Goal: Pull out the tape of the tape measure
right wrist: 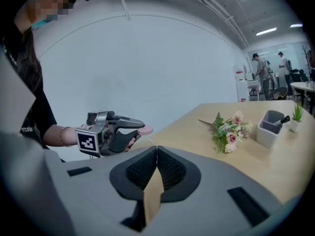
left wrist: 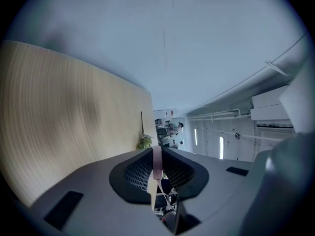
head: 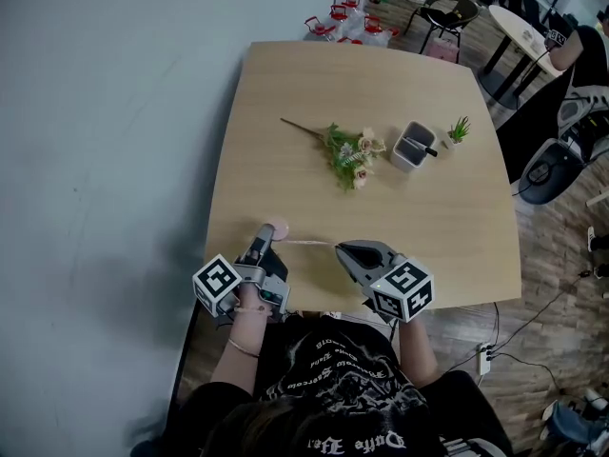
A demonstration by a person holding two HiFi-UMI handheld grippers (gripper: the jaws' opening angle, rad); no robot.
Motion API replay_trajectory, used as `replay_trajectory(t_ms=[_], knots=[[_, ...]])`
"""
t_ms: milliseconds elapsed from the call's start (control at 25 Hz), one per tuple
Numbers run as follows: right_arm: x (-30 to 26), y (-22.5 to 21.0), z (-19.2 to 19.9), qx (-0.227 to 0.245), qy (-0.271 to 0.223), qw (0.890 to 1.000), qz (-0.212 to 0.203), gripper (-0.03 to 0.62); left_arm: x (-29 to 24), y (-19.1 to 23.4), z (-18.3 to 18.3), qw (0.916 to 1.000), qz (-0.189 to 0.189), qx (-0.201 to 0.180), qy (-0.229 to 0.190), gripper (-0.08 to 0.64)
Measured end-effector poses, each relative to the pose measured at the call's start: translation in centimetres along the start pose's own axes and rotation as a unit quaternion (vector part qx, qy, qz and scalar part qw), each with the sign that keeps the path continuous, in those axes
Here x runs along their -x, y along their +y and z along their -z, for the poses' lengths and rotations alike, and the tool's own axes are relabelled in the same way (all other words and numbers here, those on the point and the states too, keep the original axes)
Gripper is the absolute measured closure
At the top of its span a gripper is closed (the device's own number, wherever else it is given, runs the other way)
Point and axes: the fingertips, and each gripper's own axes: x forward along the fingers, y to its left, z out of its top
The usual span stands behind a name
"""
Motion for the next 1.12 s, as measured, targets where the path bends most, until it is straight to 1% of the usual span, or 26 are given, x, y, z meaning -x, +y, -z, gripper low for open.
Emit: replay_trajectory(t_ms=[80,160,320,400,520,720,840,920,1040,1120], knots=[[0.1,0.3,0.5,-0.022,0.016,0.999,-0.031,0.575,0.2,0.2,-0.3,1.0000,-0.003,0.004,-0.003,0.495],[0.4,0.4,1.3,-0.054,0.036,0.996,-0.061,0.575,0.4,0.3,-0.8,0.9999,-0.004,0.007,-0.009,0.495],[0.7,1.3,2.9,-0.118,0.074,0.983,-0.123,0.576,0.5,0.3,-1.2,0.9999,-0.004,0.003,-0.010,0.495],[0.7,1.6,3.4,-0.137,0.080,0.977,-0.139,0.575,0.6,0.4,-1.1,0.9999,-0.009,0.002,-0.011,0.495],[0.9,0.9,3.9,-0.155,0.078,0.977,-0.124,0.575,0.9,0.8,-1.6,0.9996,-0.015,0.010,-0.023,0.495],[2.2,-1.4,4.1,-0.181,0.061,0.978,-0.090,0.575,2.1,1.8,-3.6,0.9984,-0.032,-0.003,-0.046,0.495],[2.3,-2.4,4.2,-0.196,0.053,0.977,-0.071,0.575,2.5,2.2,-4.2,0.9980,-0.038,-0.009,-0.050,0.495],[2.3,-2.8,4.5,-0.201,0.057,0.976,-0.057,0.575,2.7,2.5,-4.3,0.9977,-0.041,-0.010,-0.053,0.495],[2.3,-2.9,4.8,-0.207,0.061,0.975,-0.055,0.575,3.0,2.9,-4.5,0.9973,-0.048,-0.002,-0.055,0.495],[2.4,-3.1,4.7,-0.223,0.052,0.972,-0.057,0.576,3.1,3.2,-4.6,0.9969,-0.055,0.001,-0.055,0.495]])
